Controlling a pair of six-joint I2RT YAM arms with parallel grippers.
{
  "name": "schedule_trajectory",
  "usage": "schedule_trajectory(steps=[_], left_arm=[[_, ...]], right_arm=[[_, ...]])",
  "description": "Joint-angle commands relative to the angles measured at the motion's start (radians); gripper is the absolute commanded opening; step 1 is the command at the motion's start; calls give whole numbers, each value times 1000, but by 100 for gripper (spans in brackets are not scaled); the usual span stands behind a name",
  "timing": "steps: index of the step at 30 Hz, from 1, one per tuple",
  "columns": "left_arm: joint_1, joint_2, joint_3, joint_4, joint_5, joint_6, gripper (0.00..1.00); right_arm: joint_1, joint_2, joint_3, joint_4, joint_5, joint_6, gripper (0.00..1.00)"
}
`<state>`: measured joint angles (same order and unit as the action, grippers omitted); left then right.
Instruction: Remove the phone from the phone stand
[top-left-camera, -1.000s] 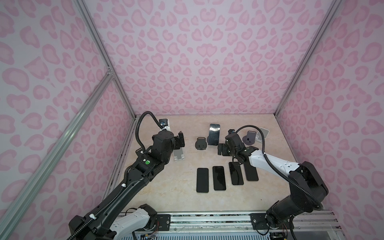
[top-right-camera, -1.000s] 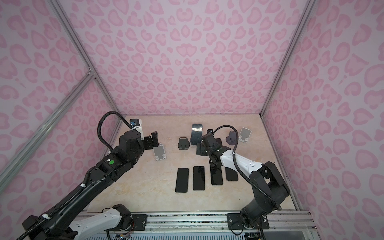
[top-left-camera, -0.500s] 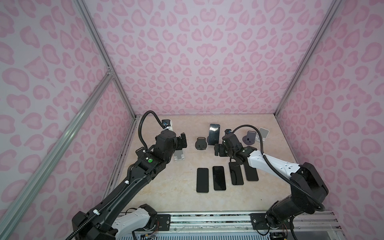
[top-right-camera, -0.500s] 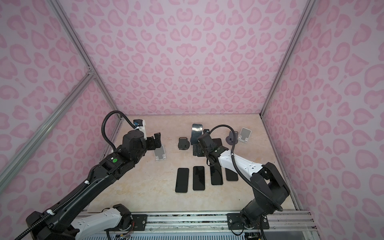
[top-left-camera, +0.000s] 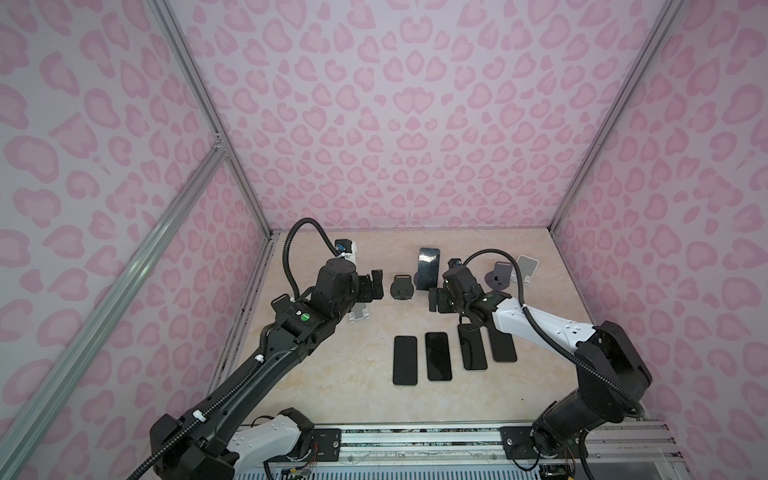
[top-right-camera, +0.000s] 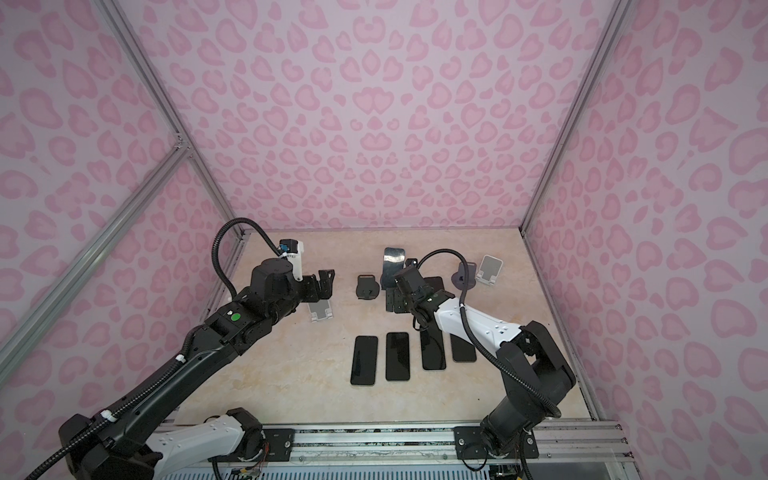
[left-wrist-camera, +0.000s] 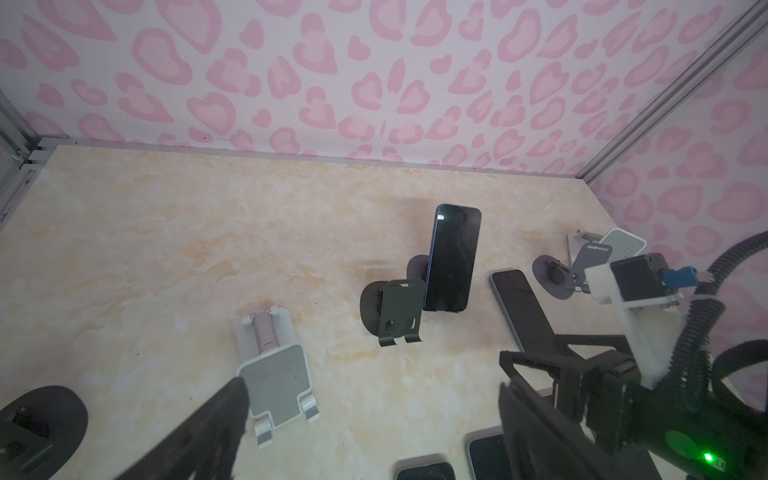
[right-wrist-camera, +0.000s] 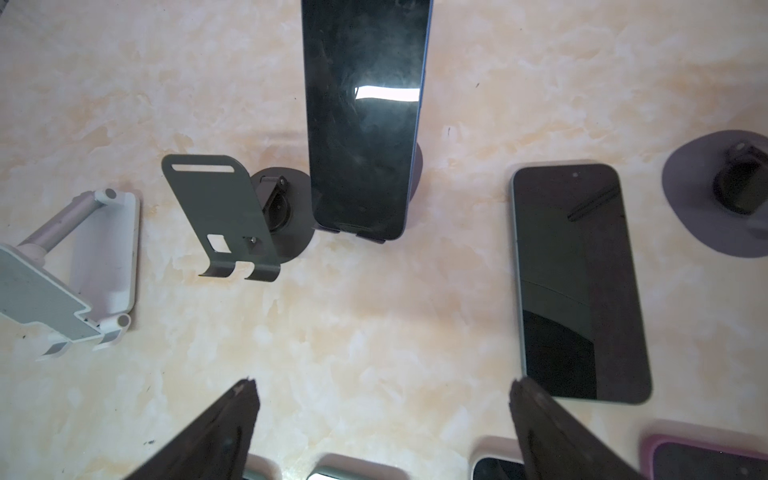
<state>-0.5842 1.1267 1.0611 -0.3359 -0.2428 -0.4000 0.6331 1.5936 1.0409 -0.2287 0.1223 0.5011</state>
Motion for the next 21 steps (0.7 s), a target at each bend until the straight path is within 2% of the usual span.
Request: schedule_trajectory(steps=[1,10,21], left_arm=[[0,4,8,31,18,-9,97],[0,20,9,39,59,-8,98],[0,18,6,37,51,-1,98]], right_arm=[[2,11,3,4,-13,-9,97],[-6,23,15,6,-34,-12,98],[-24,119,116,-15,-32,-7,99]])
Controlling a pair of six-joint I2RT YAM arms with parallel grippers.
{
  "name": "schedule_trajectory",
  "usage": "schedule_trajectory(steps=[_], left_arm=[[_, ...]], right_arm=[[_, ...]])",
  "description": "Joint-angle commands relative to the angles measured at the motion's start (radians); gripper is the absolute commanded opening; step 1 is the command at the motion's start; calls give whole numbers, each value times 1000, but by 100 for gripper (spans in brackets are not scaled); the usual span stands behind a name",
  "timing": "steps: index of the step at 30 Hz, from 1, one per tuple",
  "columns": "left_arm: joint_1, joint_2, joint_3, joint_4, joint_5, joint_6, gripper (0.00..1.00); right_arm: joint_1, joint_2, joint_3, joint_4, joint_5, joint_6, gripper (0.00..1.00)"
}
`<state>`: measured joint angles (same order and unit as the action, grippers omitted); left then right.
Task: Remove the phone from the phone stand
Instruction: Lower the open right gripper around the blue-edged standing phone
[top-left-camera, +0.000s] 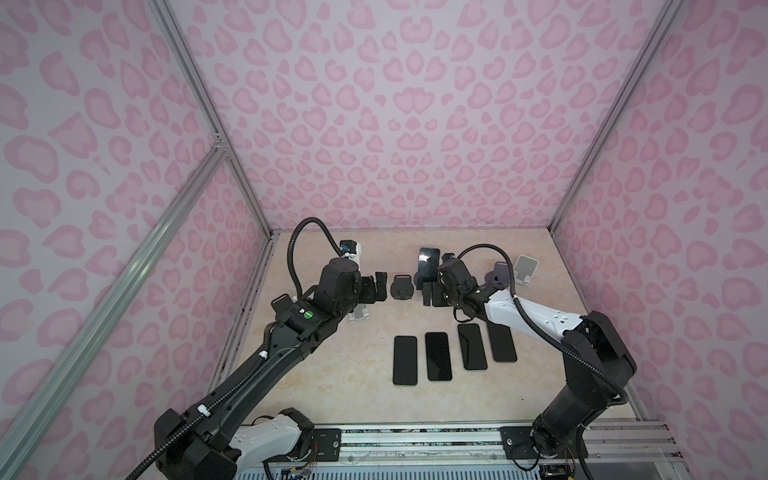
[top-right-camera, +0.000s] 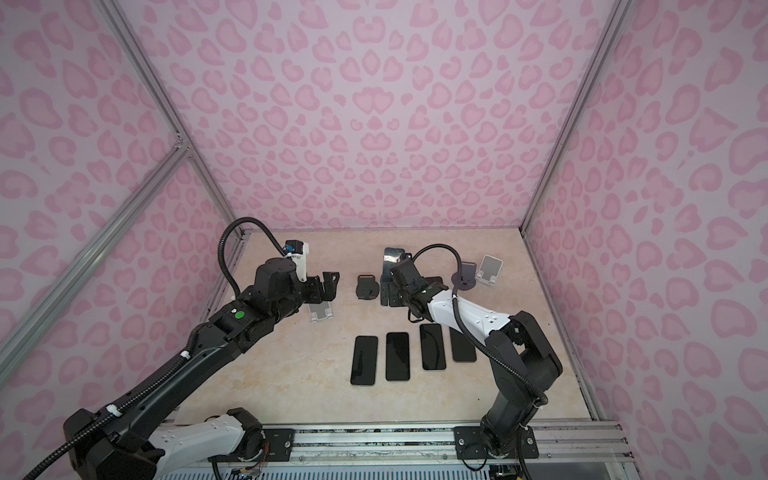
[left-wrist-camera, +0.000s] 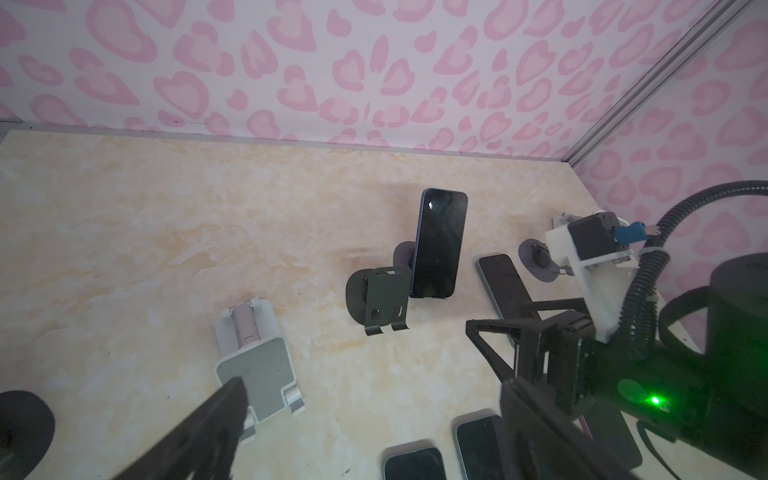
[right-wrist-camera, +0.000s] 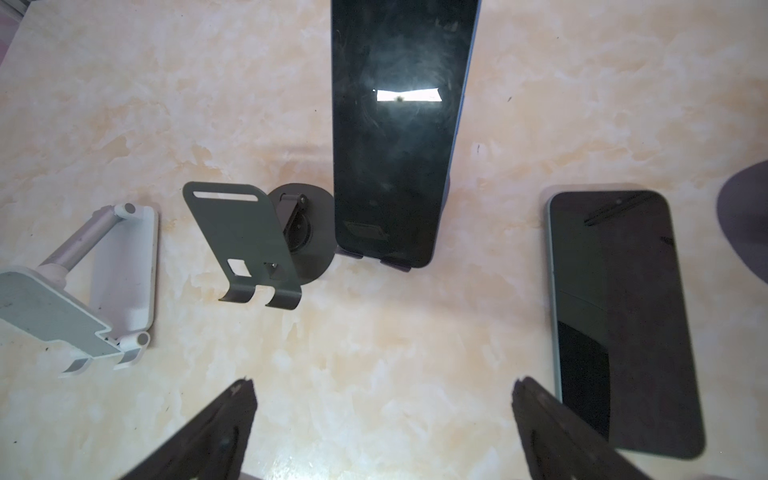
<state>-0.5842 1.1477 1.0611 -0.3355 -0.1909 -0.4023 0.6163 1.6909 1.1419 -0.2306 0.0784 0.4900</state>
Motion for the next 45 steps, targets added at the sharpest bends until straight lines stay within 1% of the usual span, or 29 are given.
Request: schedule_trajectory(steps=[1,4,12,17,23,30,40,45], left_arm=[[0,-5,5,38,-2,2,98],[0,2,6,40,-2,1,98],[0,16,7,39,2,-3,99],[0,35,12,33,13,-6,99],[0,39,10,38,12,-2,100],[0,37,11,35,7,4,100],[0,30,11,34,10,-1,100],[0,27,11,35,10,0,100]], right_arm=[[-14,34,26,-17,0,2,99],[-37,64,43,-24,-42,-5,99],[-62,132,54,-44,-78,-47,99],[-63,165,68,-51,-53,-66,99],[-84,228,140,-88,-54,-103,99],[-85,264,162,-84,-52,-110,98],[-91,279,164,-78,-20,-109,98],[-96,285,170,-81,-23,-115,98]])
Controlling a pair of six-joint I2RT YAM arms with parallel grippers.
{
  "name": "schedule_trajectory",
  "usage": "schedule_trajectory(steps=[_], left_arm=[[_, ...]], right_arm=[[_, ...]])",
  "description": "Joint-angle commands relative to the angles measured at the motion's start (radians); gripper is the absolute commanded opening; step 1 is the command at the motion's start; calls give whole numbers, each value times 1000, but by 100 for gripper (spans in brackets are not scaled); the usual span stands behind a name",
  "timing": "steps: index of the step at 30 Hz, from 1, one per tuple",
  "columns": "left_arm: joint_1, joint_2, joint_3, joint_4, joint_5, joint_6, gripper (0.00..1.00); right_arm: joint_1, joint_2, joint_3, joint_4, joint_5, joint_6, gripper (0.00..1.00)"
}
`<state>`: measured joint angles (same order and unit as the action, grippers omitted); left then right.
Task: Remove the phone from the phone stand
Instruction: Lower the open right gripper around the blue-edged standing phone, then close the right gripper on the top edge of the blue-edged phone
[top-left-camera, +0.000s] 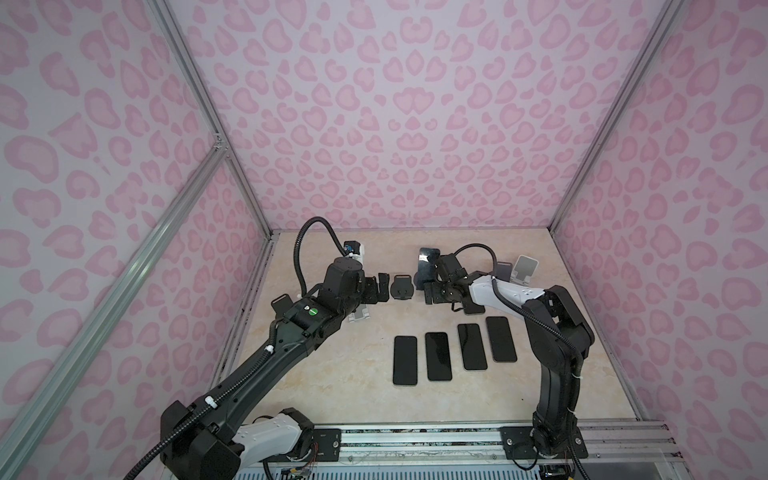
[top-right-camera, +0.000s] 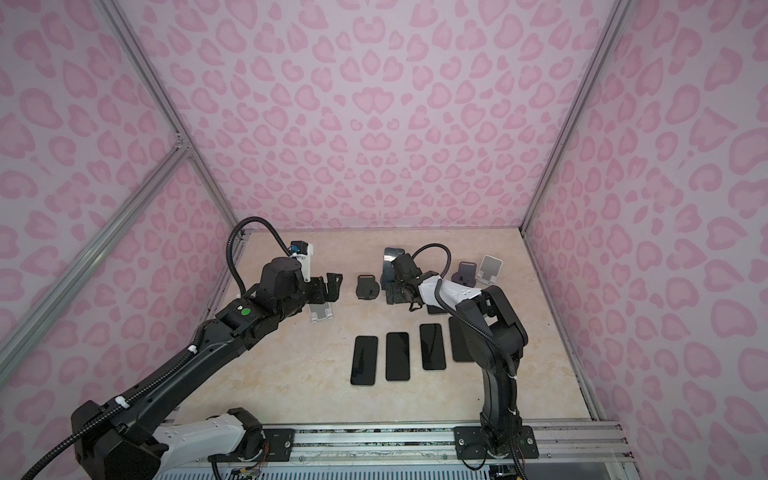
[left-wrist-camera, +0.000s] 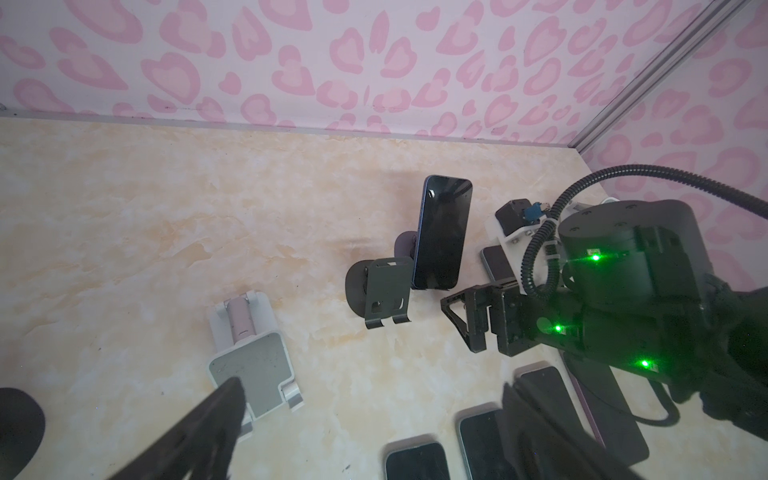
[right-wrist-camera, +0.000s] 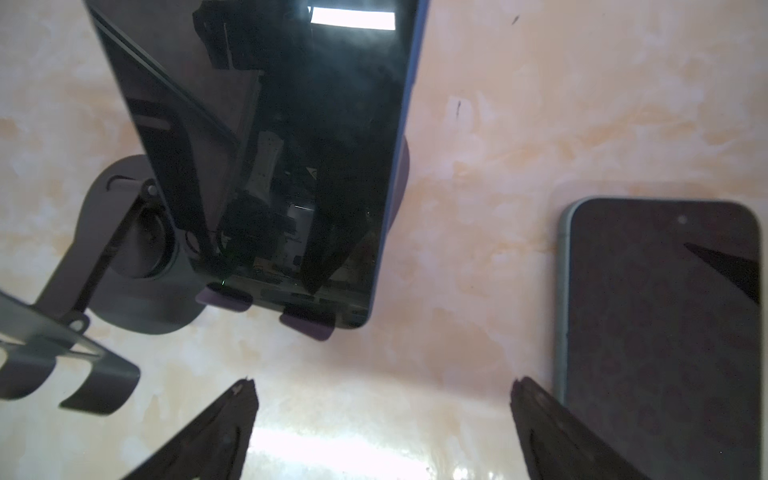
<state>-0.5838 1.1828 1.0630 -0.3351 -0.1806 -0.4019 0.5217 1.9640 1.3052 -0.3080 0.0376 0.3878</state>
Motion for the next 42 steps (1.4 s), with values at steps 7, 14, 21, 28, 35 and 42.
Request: schedule_trajectory(steps=[7,14,21,28,35,42], left_arm=[[-1,-12,9,34,0,-1,100],[0,-11,9,34,0,0,100],[-1,-10,9,34,4,-2,100],[-1,-8,8,35,7,-2,100],[-1,-8,8,35,9,-3,100],[0,-8,8,35,7,-1,100]], right_arm=[[-5,22,16,-8,22,-15,98],[-14,31,17,-14,25,-18,97],[-20,33,13,-13,24,-15,97],[-29,34,16,-18,24,-19,96],[-12,6,19,-23,13,-38,95],[-3,30,43,-25,13,-43,96]])
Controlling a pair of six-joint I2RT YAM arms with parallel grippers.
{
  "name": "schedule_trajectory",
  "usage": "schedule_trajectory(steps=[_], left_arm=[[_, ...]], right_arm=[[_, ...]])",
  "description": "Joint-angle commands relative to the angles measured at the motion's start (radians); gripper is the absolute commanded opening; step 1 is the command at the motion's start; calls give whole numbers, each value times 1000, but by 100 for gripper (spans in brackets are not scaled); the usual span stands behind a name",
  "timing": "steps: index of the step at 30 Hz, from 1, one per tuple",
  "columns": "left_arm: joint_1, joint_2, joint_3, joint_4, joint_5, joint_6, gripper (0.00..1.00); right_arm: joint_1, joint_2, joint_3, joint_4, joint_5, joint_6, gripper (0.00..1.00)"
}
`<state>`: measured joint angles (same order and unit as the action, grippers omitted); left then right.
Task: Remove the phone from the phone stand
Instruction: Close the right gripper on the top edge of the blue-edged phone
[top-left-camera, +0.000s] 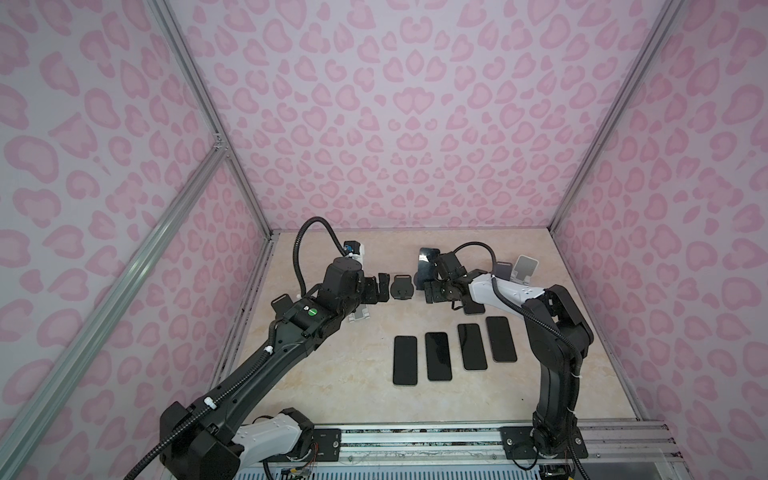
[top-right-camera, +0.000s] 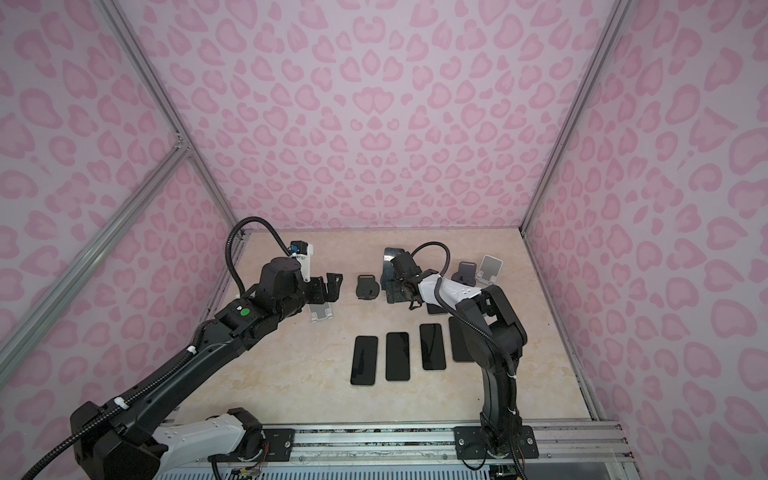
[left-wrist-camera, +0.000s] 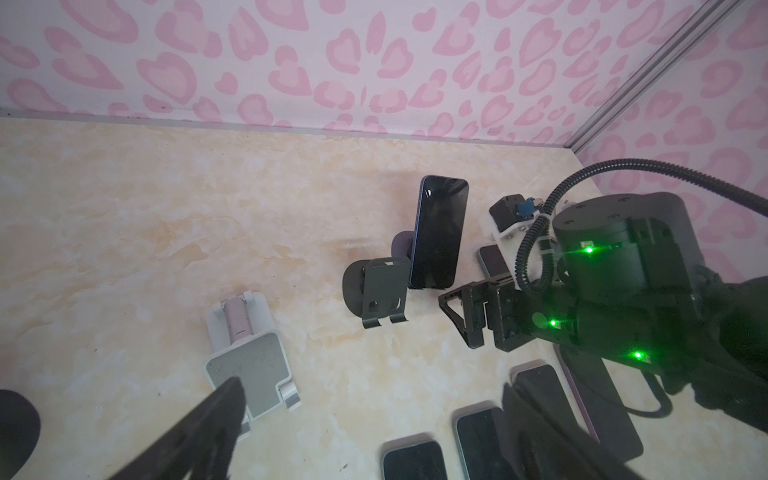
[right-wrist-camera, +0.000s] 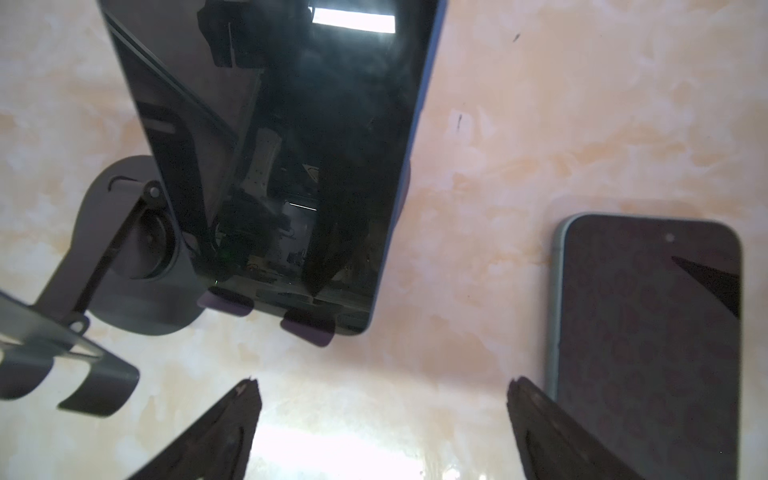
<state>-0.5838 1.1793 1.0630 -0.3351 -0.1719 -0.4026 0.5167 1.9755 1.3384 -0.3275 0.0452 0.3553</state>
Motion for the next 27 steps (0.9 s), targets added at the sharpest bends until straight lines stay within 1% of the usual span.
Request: schedule_trajectory(steps=[1,8,27], left_arm=[[-1,-4,8,35,-1,1,100],[-1,-4,8,34,-1,0,100],[-1,-3,8,36,3,-1,100]], right_arm=[[0,28,20,-8,7,-10,95],[3,77,64,-31,21,-13,95],[-2,76,49,-39,72,-24,95]])
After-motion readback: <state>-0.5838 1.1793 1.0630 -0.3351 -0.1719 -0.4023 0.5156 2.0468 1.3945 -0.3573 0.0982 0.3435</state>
